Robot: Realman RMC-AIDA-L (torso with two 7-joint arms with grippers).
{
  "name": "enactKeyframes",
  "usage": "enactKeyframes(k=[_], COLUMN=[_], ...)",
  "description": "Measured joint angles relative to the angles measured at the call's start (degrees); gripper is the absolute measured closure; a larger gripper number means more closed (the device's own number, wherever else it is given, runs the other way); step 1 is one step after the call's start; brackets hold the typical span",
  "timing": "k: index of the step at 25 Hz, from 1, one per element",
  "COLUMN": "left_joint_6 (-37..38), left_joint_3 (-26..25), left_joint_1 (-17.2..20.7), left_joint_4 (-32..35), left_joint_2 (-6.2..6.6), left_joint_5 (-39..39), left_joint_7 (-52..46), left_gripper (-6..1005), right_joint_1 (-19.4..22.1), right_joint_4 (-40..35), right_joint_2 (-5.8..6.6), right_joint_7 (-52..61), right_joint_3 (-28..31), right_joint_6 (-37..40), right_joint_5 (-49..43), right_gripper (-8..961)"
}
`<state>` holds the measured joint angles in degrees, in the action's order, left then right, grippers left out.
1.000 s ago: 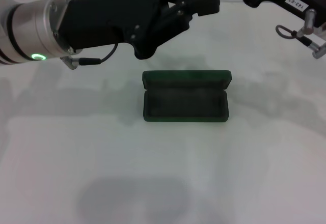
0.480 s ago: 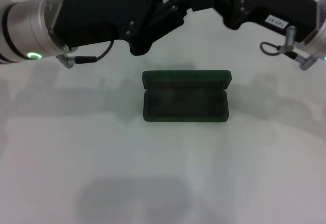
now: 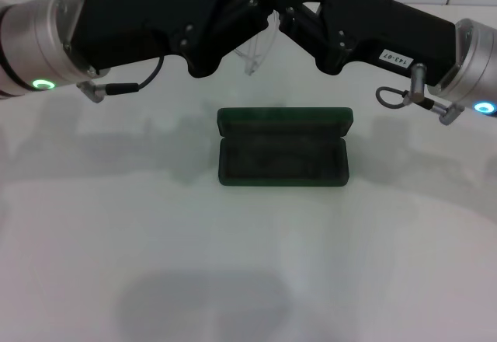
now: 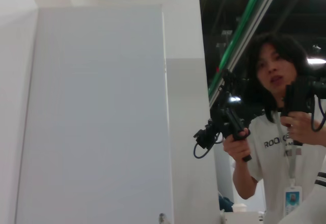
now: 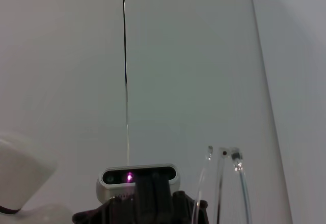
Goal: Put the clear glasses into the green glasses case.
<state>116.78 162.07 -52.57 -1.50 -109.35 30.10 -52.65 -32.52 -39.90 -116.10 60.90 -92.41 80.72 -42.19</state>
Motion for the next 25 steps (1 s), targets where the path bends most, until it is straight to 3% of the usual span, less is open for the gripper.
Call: enactKeyframes(k=[25], left_joint_6=[0.0], left_joint_3=[0.2], left_joint_1=[0.6], left_joint_4=[-0.1], left_joint_2=[0.38], left_joint_5=[0.7], left_joint_7=[-0.2], left_gripper=[963], right_joint_1=[-0.9], right_joint_4=[0.7], right_joint_2=[0.0], right_joint_7=[0.1], right_joint_3=[-2.1], right_joint_6=[-0.7], right_joint_5=[0.0], right_gripper=[864])
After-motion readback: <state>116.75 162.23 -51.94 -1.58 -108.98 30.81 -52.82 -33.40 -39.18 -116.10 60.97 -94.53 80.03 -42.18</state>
